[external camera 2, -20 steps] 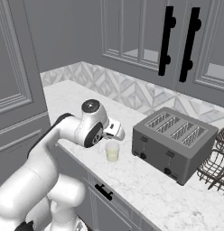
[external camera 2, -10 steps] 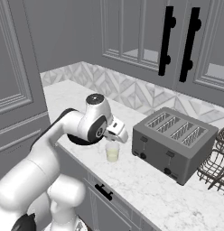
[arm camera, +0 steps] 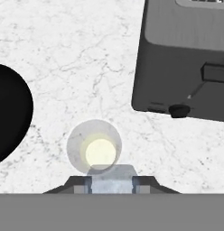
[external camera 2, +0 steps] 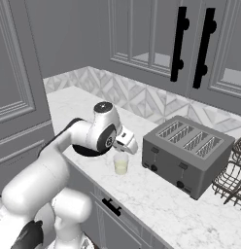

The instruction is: Grab a lemon wedge from the fridge and one ice cube from the ice bowl, and put them in the glass of lemonade.

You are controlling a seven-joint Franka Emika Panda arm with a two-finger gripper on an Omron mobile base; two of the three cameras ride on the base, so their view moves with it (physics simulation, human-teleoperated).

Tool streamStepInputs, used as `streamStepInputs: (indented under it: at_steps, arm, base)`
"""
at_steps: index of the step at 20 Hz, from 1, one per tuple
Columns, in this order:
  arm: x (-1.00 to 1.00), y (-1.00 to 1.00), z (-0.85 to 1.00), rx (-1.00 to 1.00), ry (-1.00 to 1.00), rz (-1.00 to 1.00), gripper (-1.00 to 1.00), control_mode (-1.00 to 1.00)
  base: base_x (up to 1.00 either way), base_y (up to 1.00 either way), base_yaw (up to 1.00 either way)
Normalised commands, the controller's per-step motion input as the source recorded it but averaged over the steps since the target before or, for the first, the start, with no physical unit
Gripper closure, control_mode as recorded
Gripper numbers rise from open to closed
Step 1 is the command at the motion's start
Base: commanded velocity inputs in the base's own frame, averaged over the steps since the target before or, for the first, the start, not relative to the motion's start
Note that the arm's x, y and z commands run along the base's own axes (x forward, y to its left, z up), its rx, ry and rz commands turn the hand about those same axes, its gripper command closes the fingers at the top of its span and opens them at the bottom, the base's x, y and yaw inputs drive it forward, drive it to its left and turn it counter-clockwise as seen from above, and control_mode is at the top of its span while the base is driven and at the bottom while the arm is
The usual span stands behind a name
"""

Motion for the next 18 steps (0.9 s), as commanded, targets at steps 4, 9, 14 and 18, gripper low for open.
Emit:
streamStepInputs:
  at_steps: [4,9,14,18]
  arm:
    - [0.19,0.01,-0.02,0.00,-0.01,0.00,1.00,-1.00]
    - [0.00,0.25,-0.01,0.00,-0.06,0.00,1.00,-1.00]
    - [0.18,-0.05,-0.34,0.00,0.00,-0.04,1.00,-1.00]
    - [0.06,-0.14,-0.34,0.00,0.03,-0.12,1.00,-1.00]
  base:
    - [0.00,0.00,0.00]
    - [0.00,0.00,0.00]
    - [0.00,0.00,0.00]
    - [0.00,0.00,0.00]
